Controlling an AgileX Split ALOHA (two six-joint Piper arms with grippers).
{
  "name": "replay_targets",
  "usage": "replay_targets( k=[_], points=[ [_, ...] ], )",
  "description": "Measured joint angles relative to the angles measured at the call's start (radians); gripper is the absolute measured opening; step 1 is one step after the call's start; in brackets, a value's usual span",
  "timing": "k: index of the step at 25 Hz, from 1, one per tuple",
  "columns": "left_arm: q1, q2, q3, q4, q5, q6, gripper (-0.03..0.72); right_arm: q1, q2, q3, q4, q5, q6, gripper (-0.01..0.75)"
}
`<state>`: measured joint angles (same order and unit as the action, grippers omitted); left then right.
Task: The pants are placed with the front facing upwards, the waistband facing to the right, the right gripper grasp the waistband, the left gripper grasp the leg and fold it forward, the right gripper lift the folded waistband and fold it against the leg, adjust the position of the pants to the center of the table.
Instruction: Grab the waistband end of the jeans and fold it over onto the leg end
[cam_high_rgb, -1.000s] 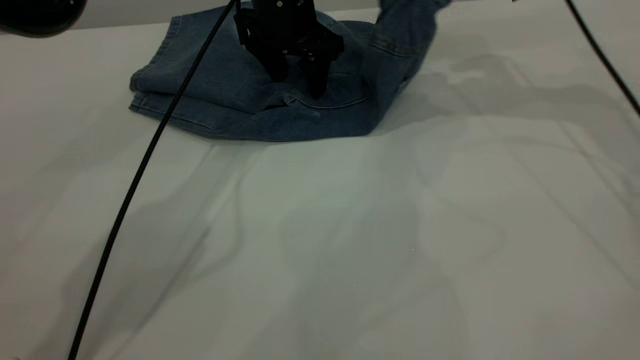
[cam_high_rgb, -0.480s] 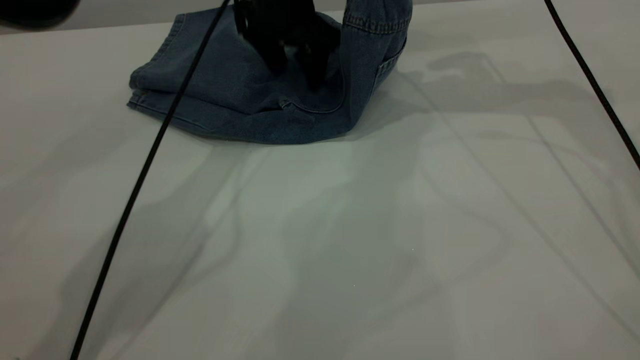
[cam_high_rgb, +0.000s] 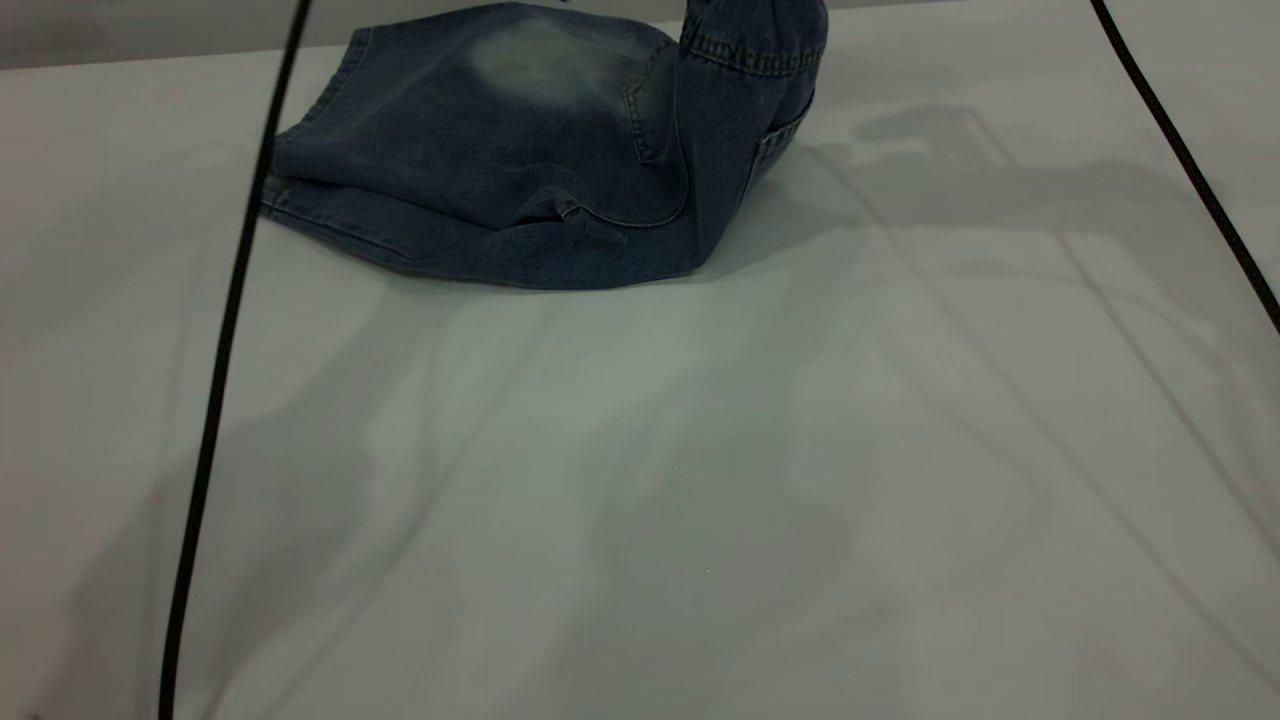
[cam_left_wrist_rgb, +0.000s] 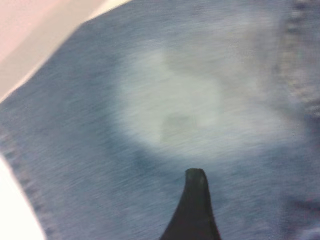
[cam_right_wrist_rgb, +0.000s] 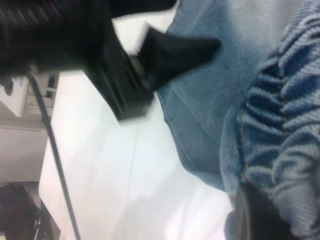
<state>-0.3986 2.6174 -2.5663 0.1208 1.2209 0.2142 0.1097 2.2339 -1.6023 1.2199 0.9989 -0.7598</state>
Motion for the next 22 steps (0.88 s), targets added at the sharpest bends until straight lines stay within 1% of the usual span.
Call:
replay_targets(
  k=[6, 13, 22],
  points=[
    [0.062, 0.001, 0.028, 0.002, -0.001, -0.011, 0.556, 0.0, 0.0, 0.0, 0.001, -0.003, 0.0, 0.108],
    [0.111, 0.002, 0.134, 0.014, -0.001, -0.011, 0.556, 0.0, 0.0, -0.002, 0.004, -0.003, 0.0, 0.108],
    [0.109, 0.084, 0.135, 0.007, -0.002, -0.01, 0.556, 0.0, 0.0, -0.011, 0.003, 0.002, 0.0, 0.108]
  ],
)
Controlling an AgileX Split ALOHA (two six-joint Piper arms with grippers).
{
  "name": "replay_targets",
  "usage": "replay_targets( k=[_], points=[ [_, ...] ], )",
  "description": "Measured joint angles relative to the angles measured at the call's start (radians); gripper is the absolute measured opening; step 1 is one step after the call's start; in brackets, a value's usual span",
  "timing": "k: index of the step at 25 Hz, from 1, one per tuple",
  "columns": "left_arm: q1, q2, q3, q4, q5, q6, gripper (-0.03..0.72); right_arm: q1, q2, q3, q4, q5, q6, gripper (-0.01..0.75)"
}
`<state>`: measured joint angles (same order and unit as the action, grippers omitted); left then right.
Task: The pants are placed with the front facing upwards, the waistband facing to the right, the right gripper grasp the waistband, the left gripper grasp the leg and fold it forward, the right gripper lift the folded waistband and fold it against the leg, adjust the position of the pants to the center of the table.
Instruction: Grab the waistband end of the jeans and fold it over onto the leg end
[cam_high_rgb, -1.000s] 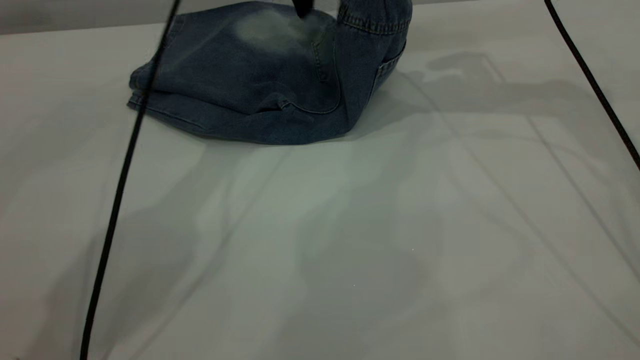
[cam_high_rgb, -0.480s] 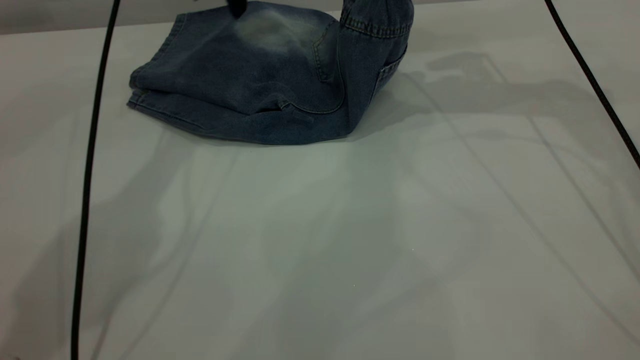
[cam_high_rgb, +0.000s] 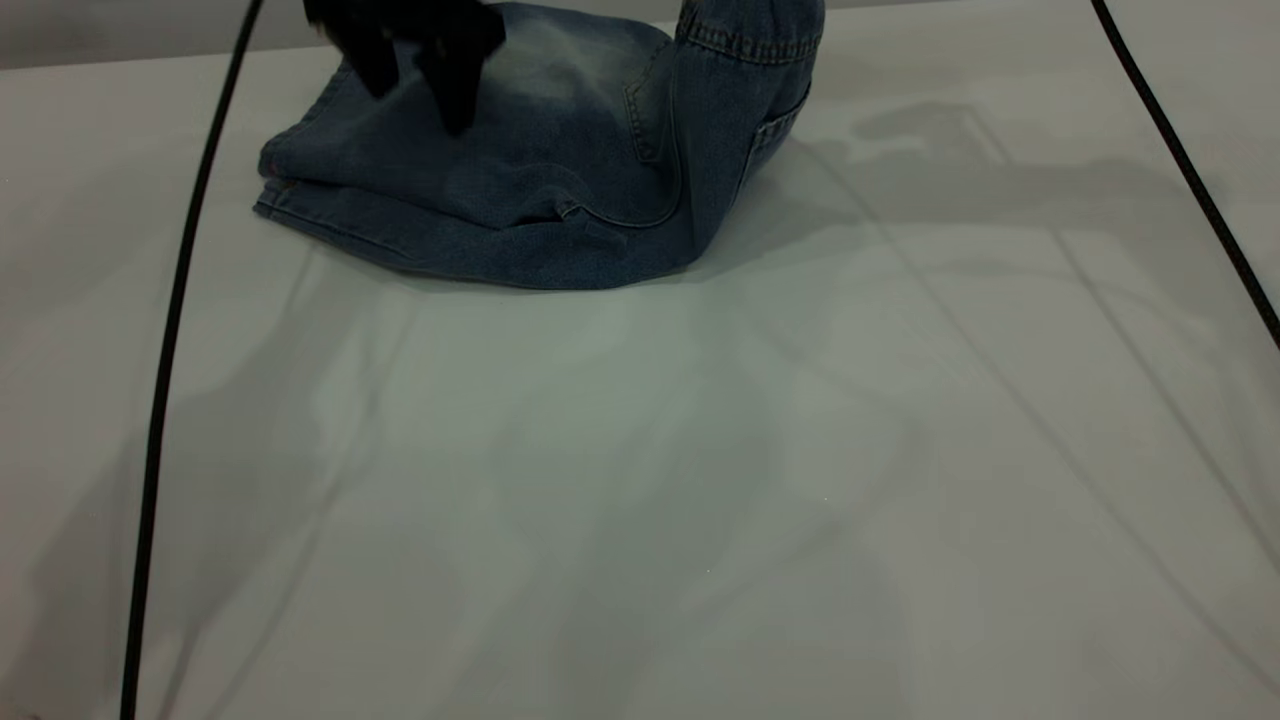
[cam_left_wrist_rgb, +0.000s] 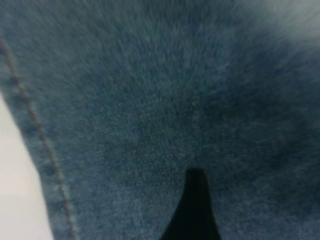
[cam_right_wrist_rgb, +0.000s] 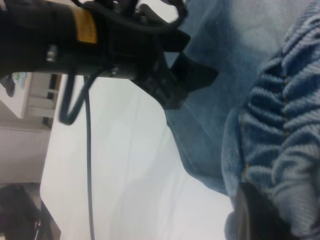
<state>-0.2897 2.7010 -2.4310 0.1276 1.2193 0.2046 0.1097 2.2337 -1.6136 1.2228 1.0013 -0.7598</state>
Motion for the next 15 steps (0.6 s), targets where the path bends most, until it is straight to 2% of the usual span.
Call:
replay_targets(
  k=[8, 15],
  points=[
    [0.0, 0.022, -0.001, 0.001, -0.001, 0.0, 0.556, 0.0, -0.001, -0.011, 0.009, 0.005, 0.012, 0.108],
    [0.0, 0.034, -0.002, 0.001, 0.0, 0.0, 0.556, 0.024, -0.001, -0.098, 0.0, 0.064, 0.078, 0.108]
  ],
)
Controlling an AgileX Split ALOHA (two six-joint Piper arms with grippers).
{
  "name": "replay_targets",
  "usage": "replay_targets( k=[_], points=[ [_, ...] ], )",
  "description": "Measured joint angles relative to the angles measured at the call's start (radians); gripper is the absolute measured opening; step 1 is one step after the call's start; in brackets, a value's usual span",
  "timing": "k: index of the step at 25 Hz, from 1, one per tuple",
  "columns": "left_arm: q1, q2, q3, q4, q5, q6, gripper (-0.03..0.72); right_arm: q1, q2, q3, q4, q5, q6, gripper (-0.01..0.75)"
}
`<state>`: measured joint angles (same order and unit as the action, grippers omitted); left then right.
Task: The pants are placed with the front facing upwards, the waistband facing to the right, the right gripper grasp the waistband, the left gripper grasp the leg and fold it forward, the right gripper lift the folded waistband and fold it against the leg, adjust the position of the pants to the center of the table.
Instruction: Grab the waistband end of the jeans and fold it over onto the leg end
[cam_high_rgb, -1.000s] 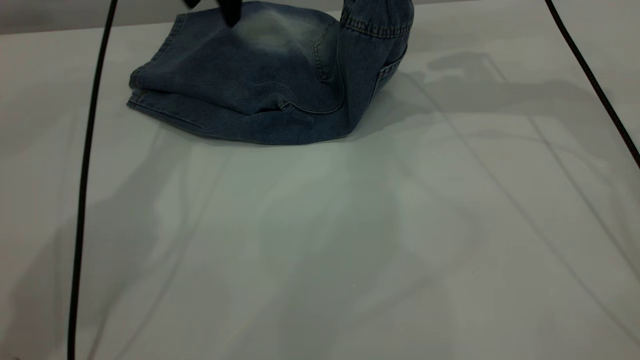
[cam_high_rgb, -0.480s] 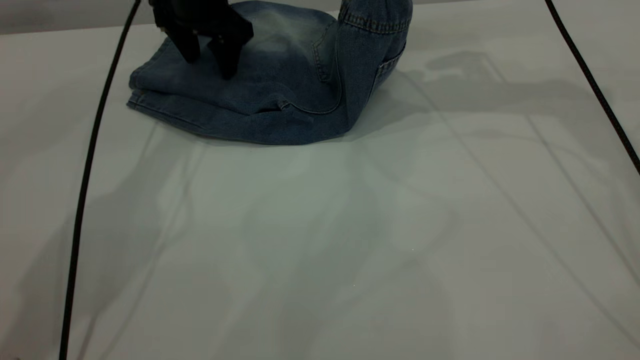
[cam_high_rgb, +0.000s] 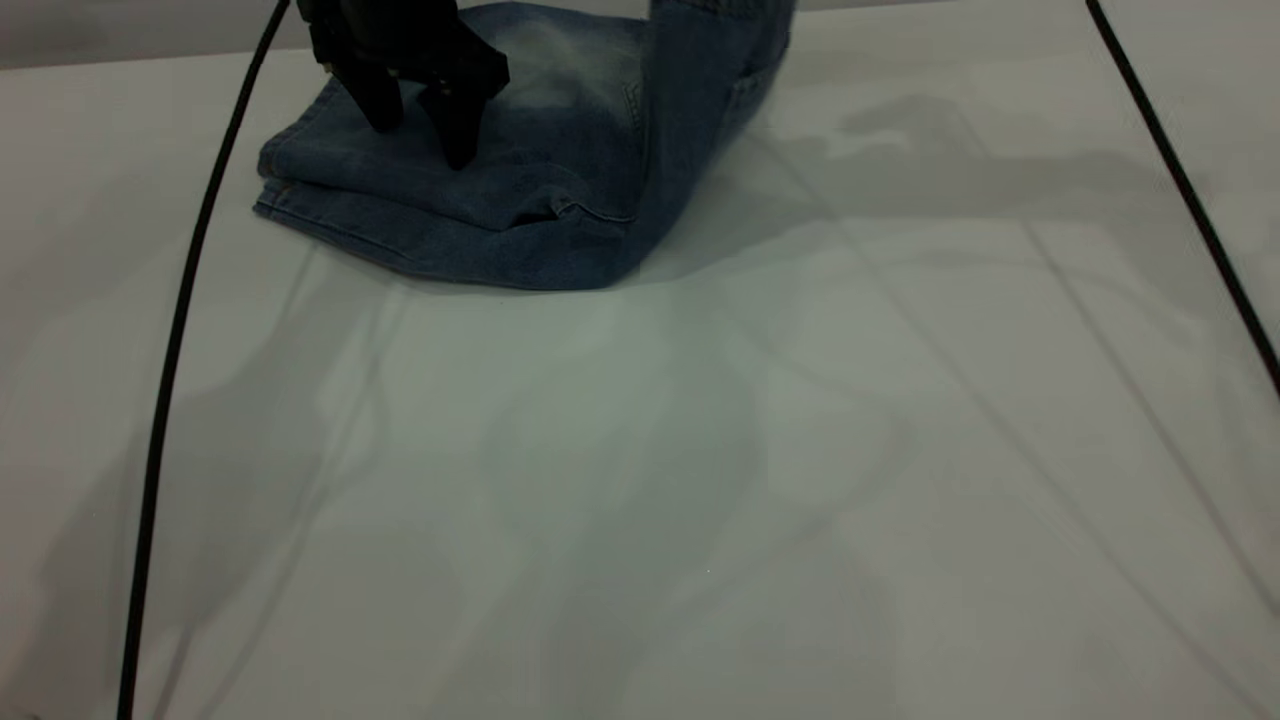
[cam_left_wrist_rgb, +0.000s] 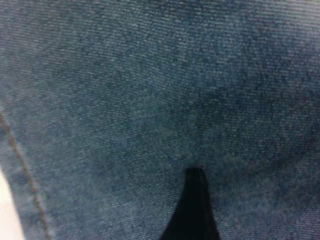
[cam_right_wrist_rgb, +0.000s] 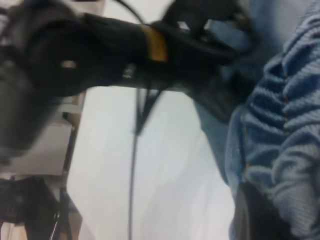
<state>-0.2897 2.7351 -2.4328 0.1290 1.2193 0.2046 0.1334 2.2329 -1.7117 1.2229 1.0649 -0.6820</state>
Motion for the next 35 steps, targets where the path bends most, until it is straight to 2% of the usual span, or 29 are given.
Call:
replay_targets(
  k=[14, 24, 35],
  points=[
    [0.0, 0.003, -0.003, -0.001, 0.001, 0.0, 0.556, 0.126, 0.0, -0.132, -0.013, -0.012, 0.083, 0.108],
    [0.001, -0.079, -0.034, 0.006, 0.006, 0.003, 0.556, 0.127, 0.0, -0.132, -0.016, -0.017, 0.083, 0.108],
    [0.002, -0.283, -0.034, 0.108, 0.005, 0.009, 0.556, 0.127, 0.001, -0.131, -0.016, -0.017, 0.082, 0.108]
  ],
)
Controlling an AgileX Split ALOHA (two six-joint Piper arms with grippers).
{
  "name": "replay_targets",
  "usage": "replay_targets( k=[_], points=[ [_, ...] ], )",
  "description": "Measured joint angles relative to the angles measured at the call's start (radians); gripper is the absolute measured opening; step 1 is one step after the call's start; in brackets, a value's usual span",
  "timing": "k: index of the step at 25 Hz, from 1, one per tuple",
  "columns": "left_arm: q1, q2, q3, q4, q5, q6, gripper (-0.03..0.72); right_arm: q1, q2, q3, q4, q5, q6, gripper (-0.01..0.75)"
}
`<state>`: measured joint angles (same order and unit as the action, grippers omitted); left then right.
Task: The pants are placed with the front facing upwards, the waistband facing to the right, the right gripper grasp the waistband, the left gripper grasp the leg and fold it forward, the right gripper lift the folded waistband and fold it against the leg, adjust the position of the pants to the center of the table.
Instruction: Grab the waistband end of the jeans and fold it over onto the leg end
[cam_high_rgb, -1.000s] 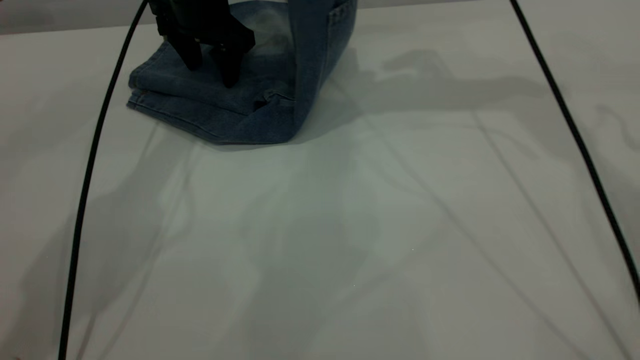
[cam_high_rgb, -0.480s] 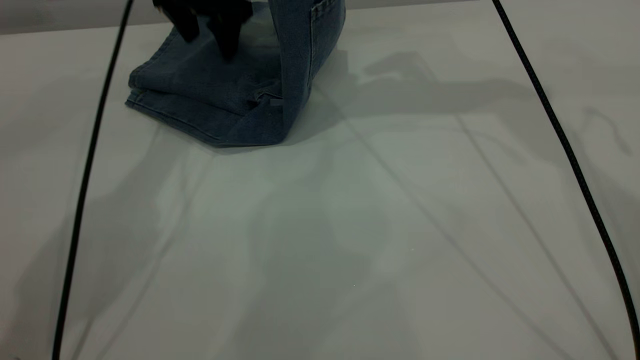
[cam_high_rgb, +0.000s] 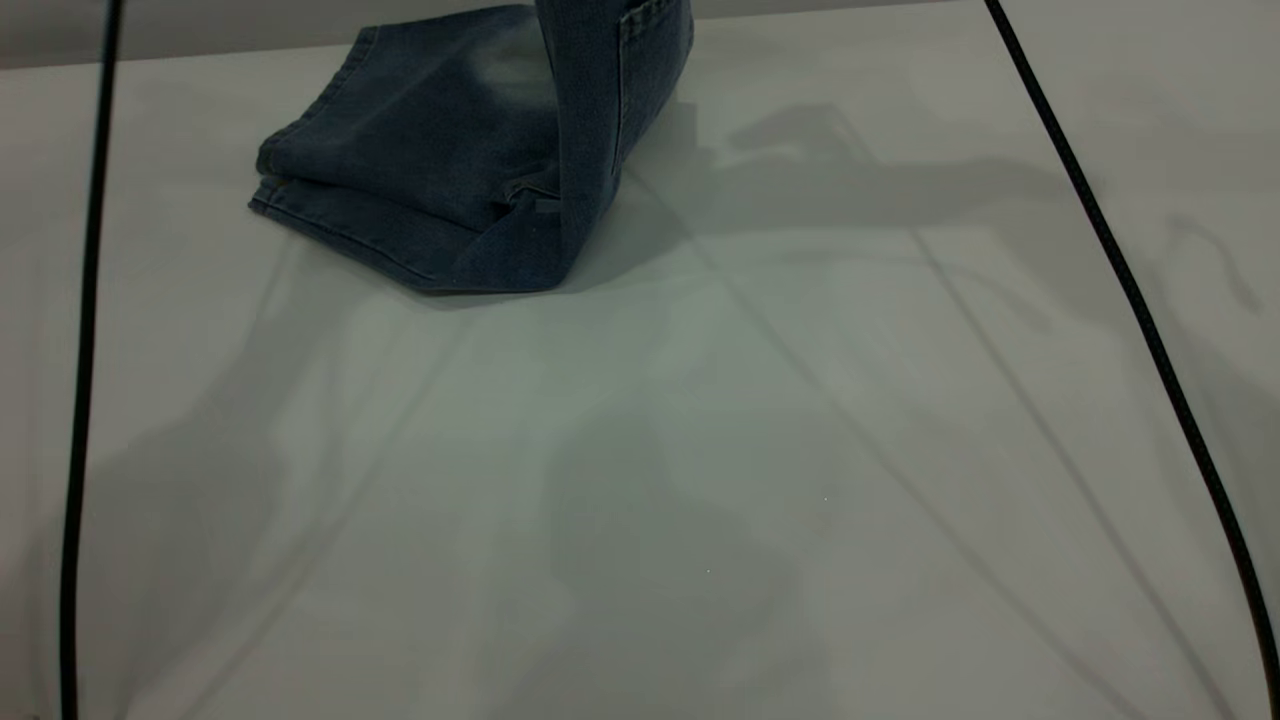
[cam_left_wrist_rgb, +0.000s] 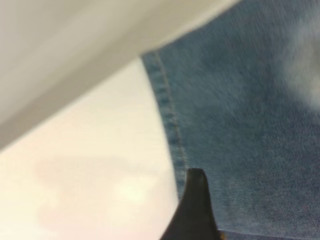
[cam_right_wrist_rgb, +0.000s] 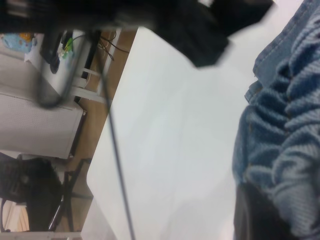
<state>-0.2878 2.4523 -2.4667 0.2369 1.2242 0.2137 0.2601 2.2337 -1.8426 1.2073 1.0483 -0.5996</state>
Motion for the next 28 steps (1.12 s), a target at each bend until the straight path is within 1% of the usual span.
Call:
replay_targets(
  k=[6, 11, 17, 20, 23, 28],
  points=[
    [-0.003, -0.149, 0.0, 0.0, 0.001, -0.052, 0.556, 0.0, 0.0, 0.0, 0.0, 0.0, -0.004, 0.108],
    [-0.004, -0.284, 0.0, -0.007, 0.002, -0.142, 0.556, 0.026, 0.001, 0.0, -0.003, -0.038, -0.007, 0.108],
    [-0.004, -0.426, 0.0, -0.091, 0.002, -0.139, 0.556, 0.07, 0.023, 0.0, -0.005, -0.11, -0.008, 0.108],
    [-0.004, -0.473, 0.0, -0.144, 0.0, -0.111, 0.556, 0.094, 0.057, 0.0, -0.004, -0.141, -0.008, 0.108],
    [-0.004, -0.485, 0.0, -0.189, -0.001, -0.083, 0.556, 0.118, 0.095, -0.009, 0.021, -0.175, -0.017, 0.108],
    [-0.004, -0.478, 0.0, -0.237, -0.001, -0.059, 0.556, 0.154, 0.163, -0.075, 0.048, -0.18, -0.014, 0.108]
  ],
)
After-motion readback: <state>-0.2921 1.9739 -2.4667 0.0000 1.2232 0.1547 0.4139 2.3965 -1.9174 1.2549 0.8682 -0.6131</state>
